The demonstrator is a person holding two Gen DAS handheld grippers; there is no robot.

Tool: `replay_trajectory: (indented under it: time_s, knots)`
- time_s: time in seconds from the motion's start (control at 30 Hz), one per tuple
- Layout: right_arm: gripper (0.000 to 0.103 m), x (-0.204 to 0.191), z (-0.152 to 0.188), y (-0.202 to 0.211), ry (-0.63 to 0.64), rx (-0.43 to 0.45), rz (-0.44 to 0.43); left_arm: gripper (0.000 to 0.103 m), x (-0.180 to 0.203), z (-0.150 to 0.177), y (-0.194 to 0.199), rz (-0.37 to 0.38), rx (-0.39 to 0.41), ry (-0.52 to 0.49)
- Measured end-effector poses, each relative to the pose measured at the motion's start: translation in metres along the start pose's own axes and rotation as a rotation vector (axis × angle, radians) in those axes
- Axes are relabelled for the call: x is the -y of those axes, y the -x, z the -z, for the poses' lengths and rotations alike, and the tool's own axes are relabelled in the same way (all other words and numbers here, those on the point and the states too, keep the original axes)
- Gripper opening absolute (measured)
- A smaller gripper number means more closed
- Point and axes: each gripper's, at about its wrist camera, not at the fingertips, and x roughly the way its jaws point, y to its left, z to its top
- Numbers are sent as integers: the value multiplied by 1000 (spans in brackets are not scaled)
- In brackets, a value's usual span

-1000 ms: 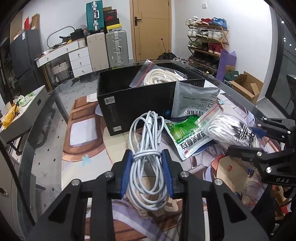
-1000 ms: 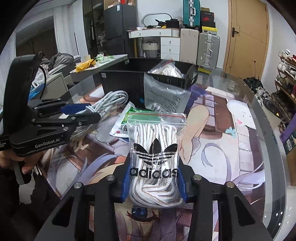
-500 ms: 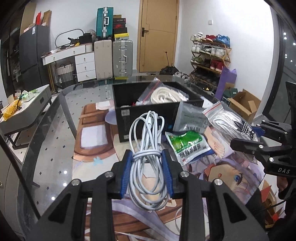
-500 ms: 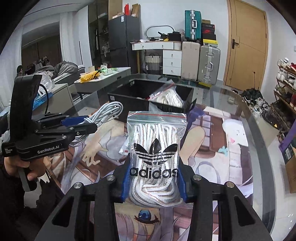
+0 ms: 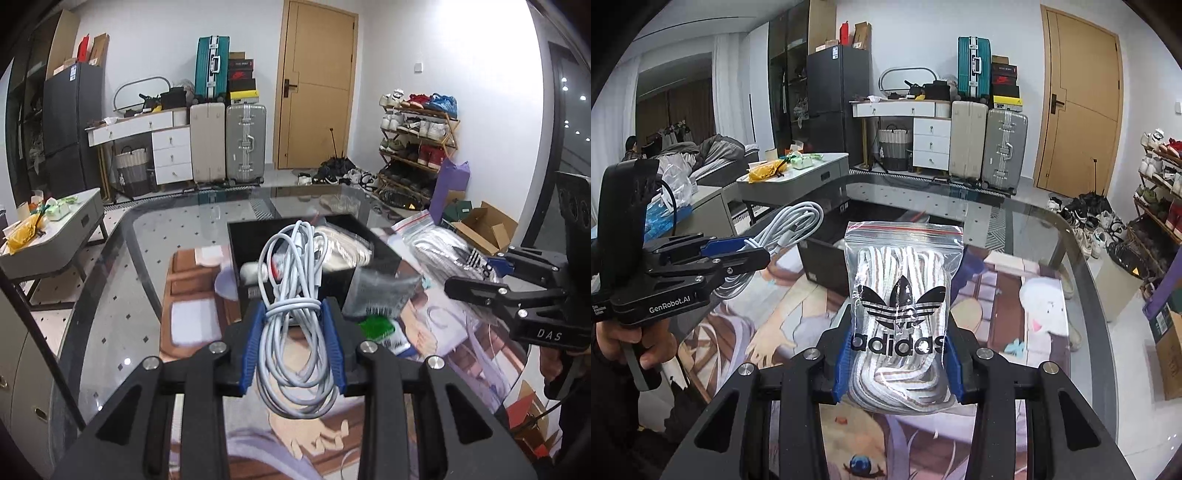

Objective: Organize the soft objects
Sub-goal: 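Carry the cable bundle and adidas bag over the black box and release them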

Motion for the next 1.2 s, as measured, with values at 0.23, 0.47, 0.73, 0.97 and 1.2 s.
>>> replay_trajectory:
  time_s: [0.23, 0.47, 0.73, 0.97, 1.2]
  knots:
    - [41, 5, -21, -7, 12, 20, -4, 31, -4, -18, -8, 27, 21, 38]
    - [41, 11, -39, -20, 23, 21, -5, 31, -10, -31, -21, 22, 38, 54]
    - [41, 19, -53, -36, 31, 17, -12, 31, -18, -45, -37, 2, 56, 57]
    - [41, 21, -64, -54, 56, 6, -14, 31, -17, -56, -54, -10, 62, 45]
    - [41, 28, -71, -79, 79, -39, -19, 31, -18, -59, -76, -25, 44, 43]
